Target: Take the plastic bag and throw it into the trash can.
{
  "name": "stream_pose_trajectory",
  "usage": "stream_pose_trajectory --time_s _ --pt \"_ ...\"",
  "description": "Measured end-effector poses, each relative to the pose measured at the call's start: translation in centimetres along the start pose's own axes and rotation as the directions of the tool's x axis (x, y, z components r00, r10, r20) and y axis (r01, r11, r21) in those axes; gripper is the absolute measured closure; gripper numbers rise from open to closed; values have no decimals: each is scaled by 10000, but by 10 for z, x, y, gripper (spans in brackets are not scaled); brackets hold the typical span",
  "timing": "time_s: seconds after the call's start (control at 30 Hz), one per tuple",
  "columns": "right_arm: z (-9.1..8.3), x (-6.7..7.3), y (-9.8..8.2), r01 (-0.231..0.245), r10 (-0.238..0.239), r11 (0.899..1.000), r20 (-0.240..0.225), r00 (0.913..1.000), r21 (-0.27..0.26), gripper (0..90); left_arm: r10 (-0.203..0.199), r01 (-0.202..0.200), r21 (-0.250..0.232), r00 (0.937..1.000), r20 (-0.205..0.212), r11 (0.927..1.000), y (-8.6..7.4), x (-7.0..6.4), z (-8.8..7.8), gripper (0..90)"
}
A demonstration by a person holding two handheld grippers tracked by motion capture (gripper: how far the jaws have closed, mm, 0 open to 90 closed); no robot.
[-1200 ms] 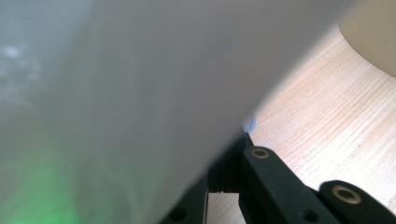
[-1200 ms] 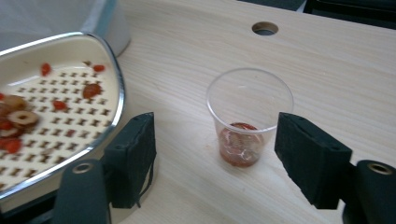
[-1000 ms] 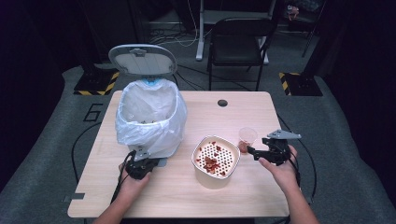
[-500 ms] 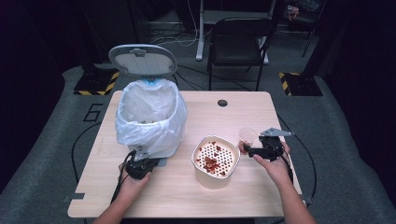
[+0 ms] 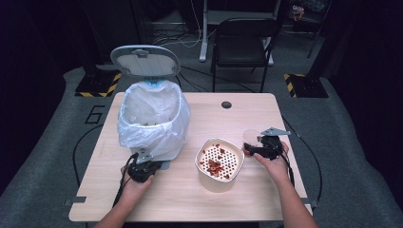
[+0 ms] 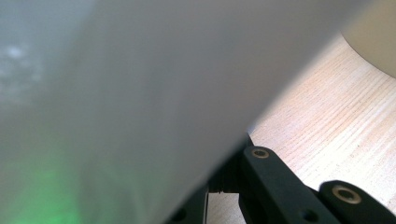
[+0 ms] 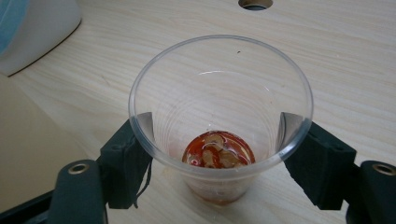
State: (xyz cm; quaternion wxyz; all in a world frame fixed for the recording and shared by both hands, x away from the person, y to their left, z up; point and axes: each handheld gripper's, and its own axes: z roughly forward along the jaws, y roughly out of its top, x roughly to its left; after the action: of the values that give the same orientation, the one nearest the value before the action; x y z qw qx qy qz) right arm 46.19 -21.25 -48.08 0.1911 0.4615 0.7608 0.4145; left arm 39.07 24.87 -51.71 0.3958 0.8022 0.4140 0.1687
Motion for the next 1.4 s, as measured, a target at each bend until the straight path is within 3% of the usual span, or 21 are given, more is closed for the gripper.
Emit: stream_pose_trajectory --time_s 0.33,0.57,0.67,0.73,0.9,0.97,1.03,1.07,1.2,1.4 --pt "11 0 0 181 -181 9998 63 9998 98 281 -22 22 -17 10000 -20 10000 0 0 0 900" --pt "13 0 2 197 -197 9998 -42 9998 55 327 -8 8 -23 10000 -1 10000 0 0 0 900" --pt "12 -1 3 468 -467 9988 -94 9989 123 375 2 -2 -19 10000 4 10000 0 0 0 900" --pt "10 0 5 718 -718 9974 -164 9973 -12 406 1 -1 -24 10000 6 10000 0 0 0 900" --pt "7 -2 7 664 -687 9968 -514 9963 -448 421 -4 4 -33 10000 -4 10000 0 0 0 900" --pt "7 -3 7 731 -769 9957 -671 9948 -574 421 -4 4 -40 10000 -10 10000 0 0 0 900" --pt "6 -3 9 914 -937 9951 -680 9933 -365 421 -4 4 -37 10000 -8 10000 0 0 0 900" --pt "5 -1 12 1273 -1293 9913 -691 9892 -325 423 -7 7 -38 10000 -10 10000 0 0 0 900" --pt "2 4 21 1766 -1792 9835 -831 9803 -384 423 -1 1 -31 10000 5 10000 0 0 0 900" --pt "-4 12 38 1972 -1997 9798 -1088 9738 -341 428 4 -4 -20 10000 5 10000 0 0 0 900"
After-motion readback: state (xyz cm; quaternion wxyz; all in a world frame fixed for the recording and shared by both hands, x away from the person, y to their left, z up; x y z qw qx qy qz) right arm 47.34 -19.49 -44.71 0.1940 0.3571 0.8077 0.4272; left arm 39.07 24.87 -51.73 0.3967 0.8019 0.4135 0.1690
